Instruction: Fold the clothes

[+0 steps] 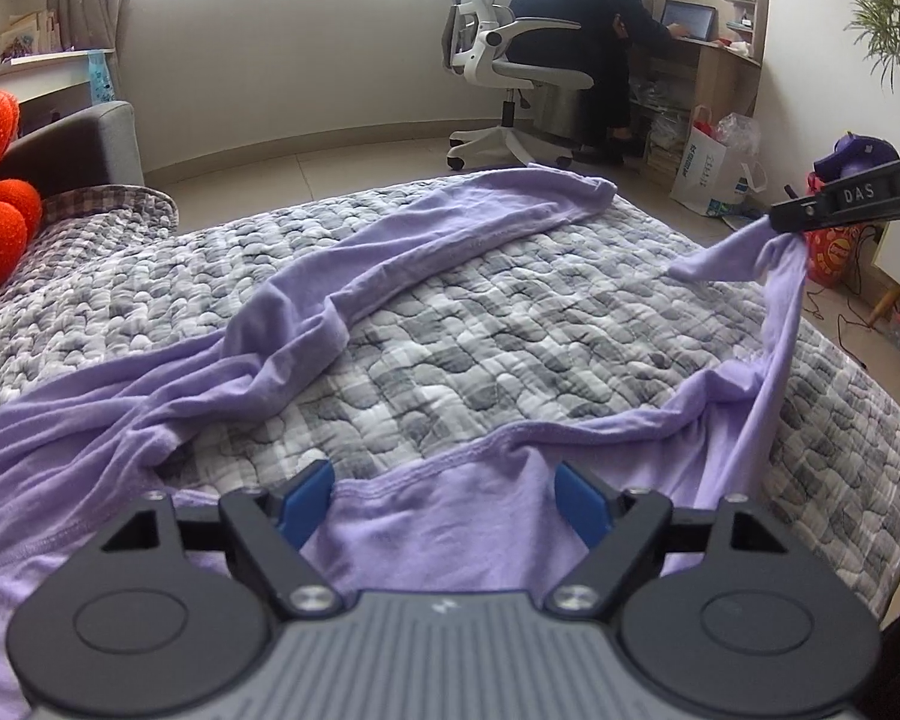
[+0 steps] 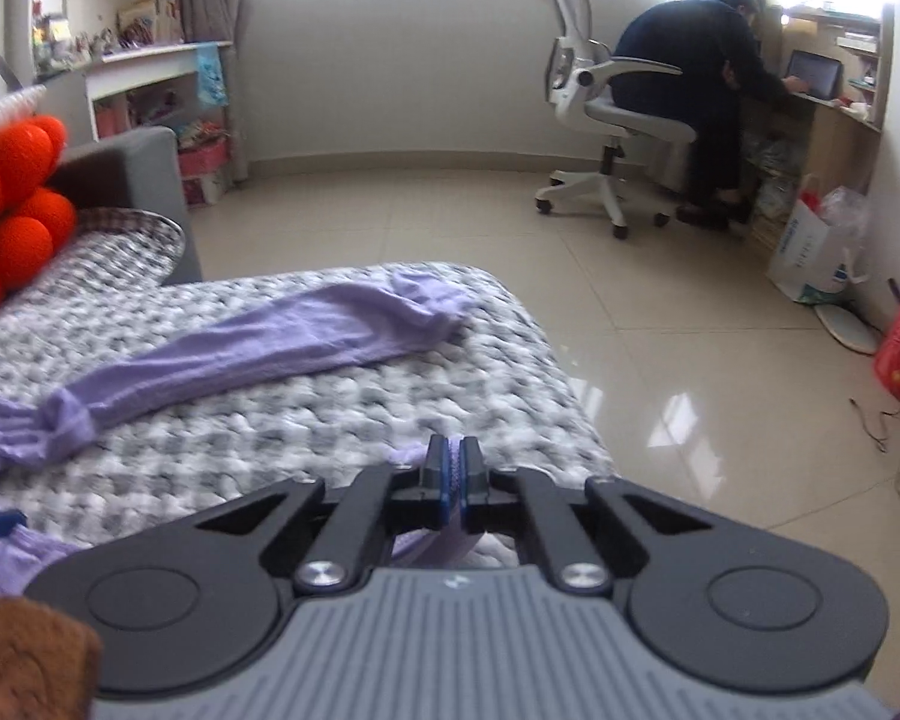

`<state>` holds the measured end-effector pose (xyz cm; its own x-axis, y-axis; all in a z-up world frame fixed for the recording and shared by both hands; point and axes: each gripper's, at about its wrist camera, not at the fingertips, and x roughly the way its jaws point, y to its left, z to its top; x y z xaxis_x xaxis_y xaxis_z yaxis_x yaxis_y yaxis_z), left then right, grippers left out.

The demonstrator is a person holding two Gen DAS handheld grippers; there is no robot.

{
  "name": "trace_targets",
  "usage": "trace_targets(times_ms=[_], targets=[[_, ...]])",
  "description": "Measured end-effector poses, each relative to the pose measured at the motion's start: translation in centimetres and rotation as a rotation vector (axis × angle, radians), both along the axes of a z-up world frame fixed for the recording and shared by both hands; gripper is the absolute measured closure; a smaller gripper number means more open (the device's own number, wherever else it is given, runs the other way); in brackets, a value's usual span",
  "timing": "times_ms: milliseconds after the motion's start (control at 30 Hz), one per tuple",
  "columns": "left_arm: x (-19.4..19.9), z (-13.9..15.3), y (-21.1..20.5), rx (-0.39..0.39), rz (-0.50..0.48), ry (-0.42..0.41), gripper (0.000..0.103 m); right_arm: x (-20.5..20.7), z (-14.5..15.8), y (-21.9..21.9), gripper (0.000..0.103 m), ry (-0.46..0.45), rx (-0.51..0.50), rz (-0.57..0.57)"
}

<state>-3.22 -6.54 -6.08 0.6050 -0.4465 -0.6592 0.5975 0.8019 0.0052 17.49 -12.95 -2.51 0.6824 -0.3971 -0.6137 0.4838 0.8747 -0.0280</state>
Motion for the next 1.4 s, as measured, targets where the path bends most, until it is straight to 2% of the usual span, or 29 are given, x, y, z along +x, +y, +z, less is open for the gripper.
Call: trace_targets(times_ms=[167,333,433,467,533,633,733,800,867,1033,1300,1400], targets=[[-0.4,-0.1,-0.7,0.031,-0.035,-0.042,0.022,-0.4,-1.4,-1.7,0.100,0.117,0.007,-0.031],[-0.5,-0.1,-1.4,0.049,-0.085,-0.075,0.022,-0.7,-3.2,-3.7,0.099,0.236,0.089,-0.021],[-0.3,-0.1,-1.8,0.047,-0.109,-0.079,0.022,-1.3,-3.2,-4.5,0.095,0.232,0.128,-0.018],[-0.2,-0.1,-1.9,0.045,-0.116,-0.079,0.023,-1.5,-3.1,-4.7,0.091,0.222,0.140,-0.017],[-0.1,-0.1,-2.3,0.039,-0.129,-0.076,0.028,-2.0,-2.7,-5.0,0.091,0.195,0.162,-0.015],[0.2,-0.1,-3.1,0.028,-0.142,-0.071,0.039,-2.2,-2.5,-5.4,0.090,0.160,0.214,-0.018],[0.4,0.0,-3.6,-0.006,-0.159,-0.047,0.060,-2.2,-2.8,-6.3,0.090,0.131,0.302,-0.023],[0.5,0.1,-3.9,-0.022,-0.160,-0.035,0.087,-2.1,-3.2,-7.0,0.090,0.114,0.366,-0.028],[0.6,0.2,-4.2,-0.030,-0.144,-0.031,0.099,-2.0,-3.8,-7.7,0.090,0.107,0.414,-0.044],[0.8,0.1,-4.2,-0.042,-0.113,-0.023,0.099,-2.3,-4.4,-9.4,0.090,0.060,0.493,-0.102],[0.4,0.2,-4.2,-0.031,-0.106,-0.042,0.099,-2.8,-4.8,-10.6,0.085,0.031,0.530,-0.121],[0.4,0.3,-4.2,-0.033,-0.097,-0.045,0.099,-2.8,-5.0,-10.7,0.075,0.024,0.525,-0.125]])
